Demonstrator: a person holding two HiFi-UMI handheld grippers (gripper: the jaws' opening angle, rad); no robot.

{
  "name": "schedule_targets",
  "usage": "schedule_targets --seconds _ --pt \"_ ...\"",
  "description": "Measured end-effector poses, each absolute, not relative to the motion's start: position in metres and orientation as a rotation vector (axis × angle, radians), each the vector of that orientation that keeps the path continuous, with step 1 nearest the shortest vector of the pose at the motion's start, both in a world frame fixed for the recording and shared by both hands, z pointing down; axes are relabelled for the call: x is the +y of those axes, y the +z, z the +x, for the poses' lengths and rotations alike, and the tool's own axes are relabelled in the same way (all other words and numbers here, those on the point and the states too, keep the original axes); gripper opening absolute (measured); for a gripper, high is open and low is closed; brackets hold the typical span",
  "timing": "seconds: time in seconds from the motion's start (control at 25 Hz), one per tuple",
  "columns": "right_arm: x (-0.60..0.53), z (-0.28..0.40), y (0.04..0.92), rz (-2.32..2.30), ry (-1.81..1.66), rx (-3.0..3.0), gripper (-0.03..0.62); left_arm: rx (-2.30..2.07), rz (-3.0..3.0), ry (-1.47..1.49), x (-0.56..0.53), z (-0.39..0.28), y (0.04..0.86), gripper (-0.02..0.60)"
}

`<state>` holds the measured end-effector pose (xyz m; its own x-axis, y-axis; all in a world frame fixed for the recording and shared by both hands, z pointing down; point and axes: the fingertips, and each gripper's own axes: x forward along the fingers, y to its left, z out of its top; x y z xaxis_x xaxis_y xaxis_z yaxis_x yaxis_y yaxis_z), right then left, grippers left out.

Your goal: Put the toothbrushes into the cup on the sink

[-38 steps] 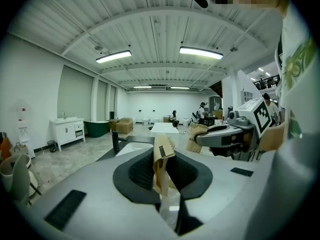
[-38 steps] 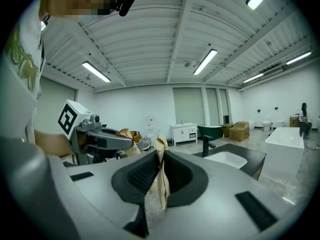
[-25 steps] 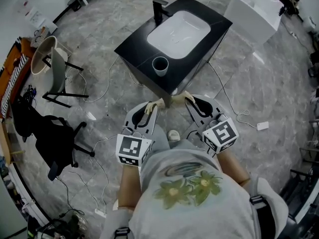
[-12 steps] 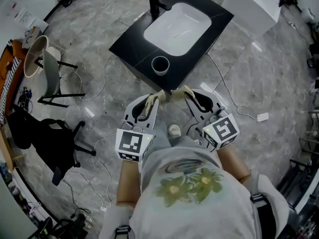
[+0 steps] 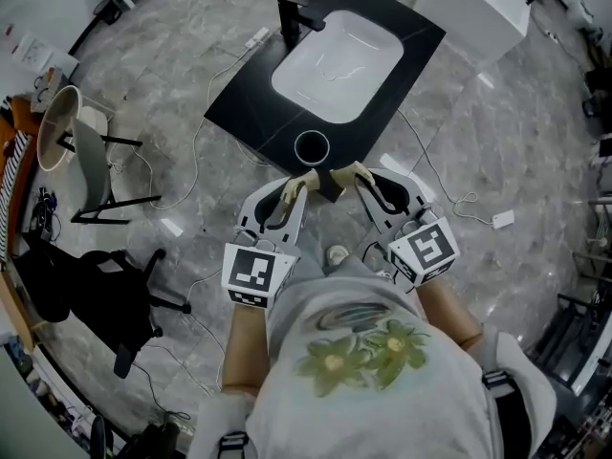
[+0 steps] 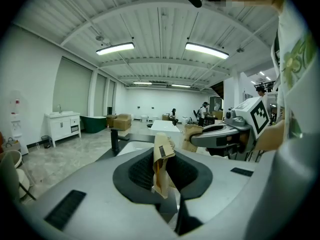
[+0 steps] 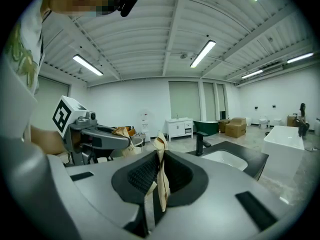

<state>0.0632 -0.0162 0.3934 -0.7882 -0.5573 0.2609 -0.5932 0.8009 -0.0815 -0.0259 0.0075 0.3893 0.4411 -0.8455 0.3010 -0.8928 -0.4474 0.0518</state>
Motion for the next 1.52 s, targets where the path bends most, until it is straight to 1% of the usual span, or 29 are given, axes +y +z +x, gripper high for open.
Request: schedule_targets --seconds 0.6,1.52 --pt "-0.082 0.048 0.38 1.033 0.228 -2.739 0.058 -1.464 2.567 0.333 -0.061 -0.05 0.369 0.067" --pt "-0.101 0.046 0.379 1.112 0.23 -2.72 0.058 -1.383 2.516 0.408 -0.084 -0.056 0.406 0.069"
